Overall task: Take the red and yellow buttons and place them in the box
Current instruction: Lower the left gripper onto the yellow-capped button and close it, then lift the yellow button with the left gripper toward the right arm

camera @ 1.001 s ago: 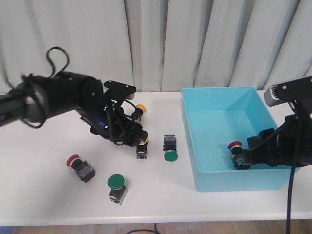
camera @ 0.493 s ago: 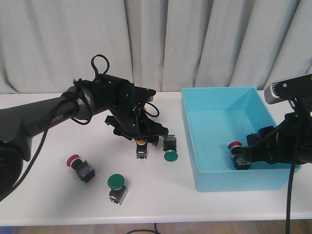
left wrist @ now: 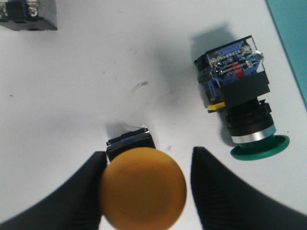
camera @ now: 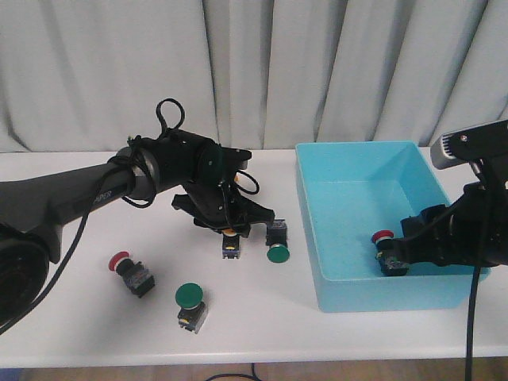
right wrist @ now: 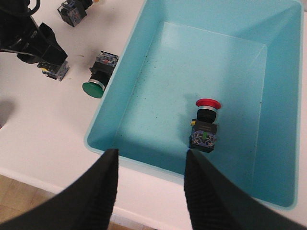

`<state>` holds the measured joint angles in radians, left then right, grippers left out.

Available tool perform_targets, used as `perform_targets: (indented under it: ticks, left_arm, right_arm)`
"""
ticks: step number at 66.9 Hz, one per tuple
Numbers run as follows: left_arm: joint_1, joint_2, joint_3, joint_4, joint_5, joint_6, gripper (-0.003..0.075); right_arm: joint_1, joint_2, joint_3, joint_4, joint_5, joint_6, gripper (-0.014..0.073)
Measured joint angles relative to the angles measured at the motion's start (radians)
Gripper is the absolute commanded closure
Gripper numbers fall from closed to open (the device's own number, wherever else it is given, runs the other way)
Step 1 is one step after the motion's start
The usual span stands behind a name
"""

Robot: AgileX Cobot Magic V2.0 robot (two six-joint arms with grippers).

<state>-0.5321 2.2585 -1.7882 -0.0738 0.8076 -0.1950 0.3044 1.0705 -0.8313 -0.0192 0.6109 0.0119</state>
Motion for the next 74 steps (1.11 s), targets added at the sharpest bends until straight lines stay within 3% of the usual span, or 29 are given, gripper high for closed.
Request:
perform_targets:
  ticks: [14, 28, 42, 58, 74]
  left_arm:
    - [0.000, 0.000, 0.000, 0.000, 0.000, 0.000, 0.0544]
    - [-0.001, -0.033, 0.000, 0.000, 0.026, 0.027, 0.0546]
    - [-0.002, -0.209, 0.025, 0.000, 0.033, 0.118, 0.0546]
    - [0.005, -0.488, 0.305, 0.037, -0.107, 0.154, 0.0546]
    - [0.114, -0.774, 0.639, 0.041, -0.279, 0.150, 0.0546]
  right_arm:
    - [0.000, 0.000, 0.000, 0.000, 0.000, 0.000, 0.0278]
    - [0.000, 0.000, 0.000, 0.000, -0.007, 0.000, 0.0278]
    - [0.000, 0.000, 0.000, 0.000, -0.007, 0.000, 0.0278]
    - [0.000, 0.000, 0.000, 0.000, -0.008, 0.000, 0.0278]
    - [0.000, 0.000, 0.000, 0.000, -0.011, 0.000, 0.0278]
